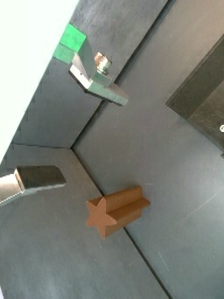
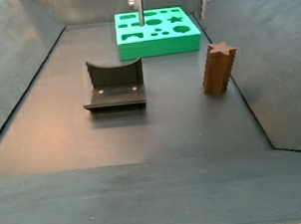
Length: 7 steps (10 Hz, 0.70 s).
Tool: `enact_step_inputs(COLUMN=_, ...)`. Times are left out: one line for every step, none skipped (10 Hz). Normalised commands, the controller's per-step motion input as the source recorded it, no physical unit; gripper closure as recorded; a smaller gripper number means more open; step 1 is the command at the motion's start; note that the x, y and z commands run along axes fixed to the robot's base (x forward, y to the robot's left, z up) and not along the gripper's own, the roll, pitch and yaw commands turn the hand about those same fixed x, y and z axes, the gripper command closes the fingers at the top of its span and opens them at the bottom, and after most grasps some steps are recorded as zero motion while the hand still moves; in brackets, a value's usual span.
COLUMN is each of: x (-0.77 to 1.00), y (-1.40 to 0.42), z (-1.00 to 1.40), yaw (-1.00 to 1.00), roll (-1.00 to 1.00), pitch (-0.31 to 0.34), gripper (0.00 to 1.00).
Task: Pick up the star object. Move up. Move to above the board. Insert the star object.
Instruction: Pick up the star object.
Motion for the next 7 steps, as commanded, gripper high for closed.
enact_step_inputs(x=-0.44, y=-0.14, z=-0.23, yaw=0.0, roll=0.09, pitch=-0.131, gripper=0.0)
enact_step_inputs(x=-0.7, y=-0.29, z=-0.37, yaw=0.0, roll=0.11, pitch=-0.149, gripper=0.0)
enact_step_inputs(x=-0.78, y=-0.38, z=-0.44, yaw=0.0, roll=0.09, pitch=-0.166, gripper=0.0)
enact_step_inputs(x=-0.73, y=-0.35, z=-0.48, yaw=0.0, roll=0.07, pitch=-0.144, gripper=0.0)
enact_step_inputs(x=-0.78, y=-0.32, z=-0.45, yaw=0.0, roll=0.1, pitch=-0.076, gripper=0.0)
enact_step_inputs(x=-0.77, y=-0.26, z=-0.39, yaw=0.03, roll=0.11, pitch=-0.01, gripper=0.0)
enact_step_inputs(x=-0.93, y=-0.15, z=-0.38, yaw=0.28, roll=0.2, pitch=-0.109, gripper=0.0)
